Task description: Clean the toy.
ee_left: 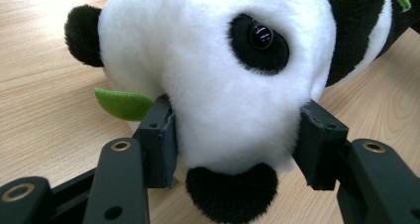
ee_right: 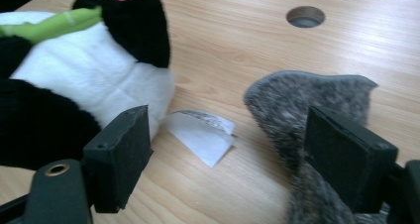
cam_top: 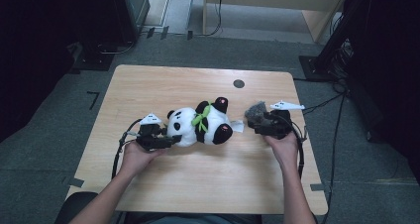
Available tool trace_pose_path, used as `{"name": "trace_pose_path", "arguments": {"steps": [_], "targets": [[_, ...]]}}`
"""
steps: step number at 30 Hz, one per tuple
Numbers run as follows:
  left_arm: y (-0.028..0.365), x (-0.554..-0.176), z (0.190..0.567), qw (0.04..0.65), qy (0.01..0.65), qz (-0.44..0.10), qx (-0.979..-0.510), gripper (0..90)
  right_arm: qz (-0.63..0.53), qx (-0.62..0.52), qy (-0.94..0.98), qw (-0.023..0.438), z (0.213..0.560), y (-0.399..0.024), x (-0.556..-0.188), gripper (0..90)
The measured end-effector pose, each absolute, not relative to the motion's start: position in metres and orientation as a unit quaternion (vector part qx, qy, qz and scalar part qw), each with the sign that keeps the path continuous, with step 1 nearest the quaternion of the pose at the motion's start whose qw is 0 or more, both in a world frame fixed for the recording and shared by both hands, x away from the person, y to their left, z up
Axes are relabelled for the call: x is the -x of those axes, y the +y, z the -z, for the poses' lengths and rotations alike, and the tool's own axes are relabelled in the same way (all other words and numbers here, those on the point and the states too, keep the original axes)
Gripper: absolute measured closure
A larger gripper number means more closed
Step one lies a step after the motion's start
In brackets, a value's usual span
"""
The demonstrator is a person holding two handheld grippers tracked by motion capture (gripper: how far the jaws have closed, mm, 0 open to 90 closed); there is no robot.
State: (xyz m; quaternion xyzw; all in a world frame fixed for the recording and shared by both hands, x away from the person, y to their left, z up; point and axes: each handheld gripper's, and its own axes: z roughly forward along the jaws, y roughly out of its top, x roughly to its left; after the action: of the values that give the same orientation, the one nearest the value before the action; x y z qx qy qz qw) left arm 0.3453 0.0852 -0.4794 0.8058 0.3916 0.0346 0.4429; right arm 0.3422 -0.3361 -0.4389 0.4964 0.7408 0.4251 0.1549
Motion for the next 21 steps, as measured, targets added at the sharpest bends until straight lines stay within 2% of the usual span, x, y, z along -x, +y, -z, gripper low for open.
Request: {"name": "trace_pose_path", "arguments": {"steps": [9, 15, 21], "targets": [[0.086, -0.346, 0.479, 0.443, 0.391, -0.031, -0.806, 42.4, -0.431, -0.47, 0.756, 0.146, 0.43, -0.314, -0.333, 7.8], [0.086, -0.346, 0.479, 0.442, 0.391, -0.03, -0.807, 42.2, -0.441, -0.453, 0.762, 0.142, 0.419, -0.296, -0.324, 6.7], [0.086, -0.346, 0.479, 0.442, 0.391, -0.031, -0.806, 42.1, -0.445, -0.432, 0.774, 0.131, 0.417, -0.28, -0.32, 1.9]]}}
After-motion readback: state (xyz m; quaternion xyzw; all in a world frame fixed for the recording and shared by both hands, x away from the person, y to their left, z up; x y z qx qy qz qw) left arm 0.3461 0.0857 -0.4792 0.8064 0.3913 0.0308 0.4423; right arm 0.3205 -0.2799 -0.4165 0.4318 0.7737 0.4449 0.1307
